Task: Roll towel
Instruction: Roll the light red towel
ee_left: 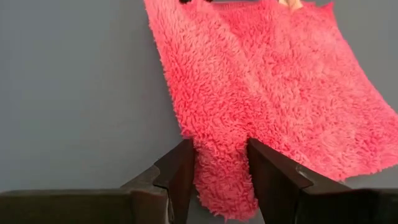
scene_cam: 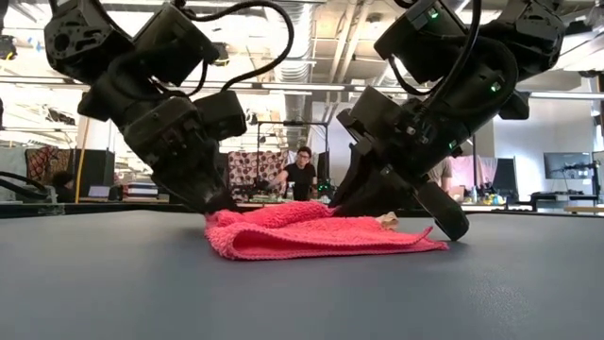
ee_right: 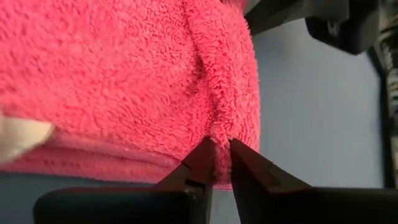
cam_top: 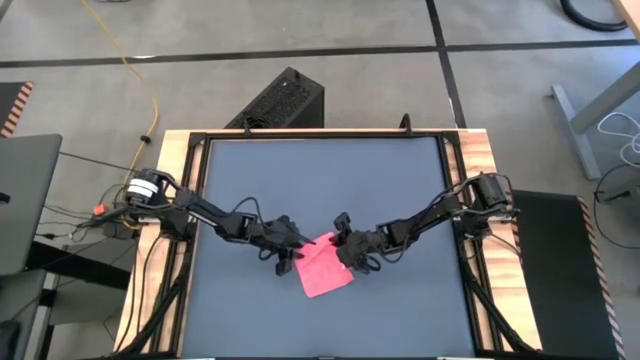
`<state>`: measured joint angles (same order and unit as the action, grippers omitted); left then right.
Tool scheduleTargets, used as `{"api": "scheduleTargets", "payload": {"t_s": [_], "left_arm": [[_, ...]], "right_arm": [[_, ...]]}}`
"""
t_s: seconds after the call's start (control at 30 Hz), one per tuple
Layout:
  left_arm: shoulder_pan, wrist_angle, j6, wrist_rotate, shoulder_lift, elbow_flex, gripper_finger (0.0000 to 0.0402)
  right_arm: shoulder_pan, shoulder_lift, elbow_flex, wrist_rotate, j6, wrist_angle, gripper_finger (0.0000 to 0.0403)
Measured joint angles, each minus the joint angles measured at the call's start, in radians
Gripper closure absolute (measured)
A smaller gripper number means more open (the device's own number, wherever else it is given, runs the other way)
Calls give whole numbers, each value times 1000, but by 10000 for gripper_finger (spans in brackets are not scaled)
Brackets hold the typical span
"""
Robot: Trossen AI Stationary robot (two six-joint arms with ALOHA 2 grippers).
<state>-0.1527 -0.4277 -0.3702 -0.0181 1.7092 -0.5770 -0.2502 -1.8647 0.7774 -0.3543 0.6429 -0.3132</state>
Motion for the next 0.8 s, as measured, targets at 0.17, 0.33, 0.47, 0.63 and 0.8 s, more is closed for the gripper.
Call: {"api": "scheduleTargets", "payload": {"t_s": [0.17, 0.33, 0.47, 0.63, 0.8], "left_arm": [[1, -24, -5, 12, 40, 0, 262], [1, -23, 7, 14, 40, 0, 262], [7, -20, 19, 31, 40, 0, 262], [25, -18, 33, 68, 40, 0, 262], [31, -16, 45, 88, 41, 0, 262]], "right_arm": [[-2, 31, 51, 9, -101, 101, 306], [-1, 119, 80, 29, -209, 267, 279], [8, 230, 81, 28, -293, 293, 255], [129, 326, 52, 238, -565, 255, 229], [306, 275, 32, 536, -773, 188, 205]]}}
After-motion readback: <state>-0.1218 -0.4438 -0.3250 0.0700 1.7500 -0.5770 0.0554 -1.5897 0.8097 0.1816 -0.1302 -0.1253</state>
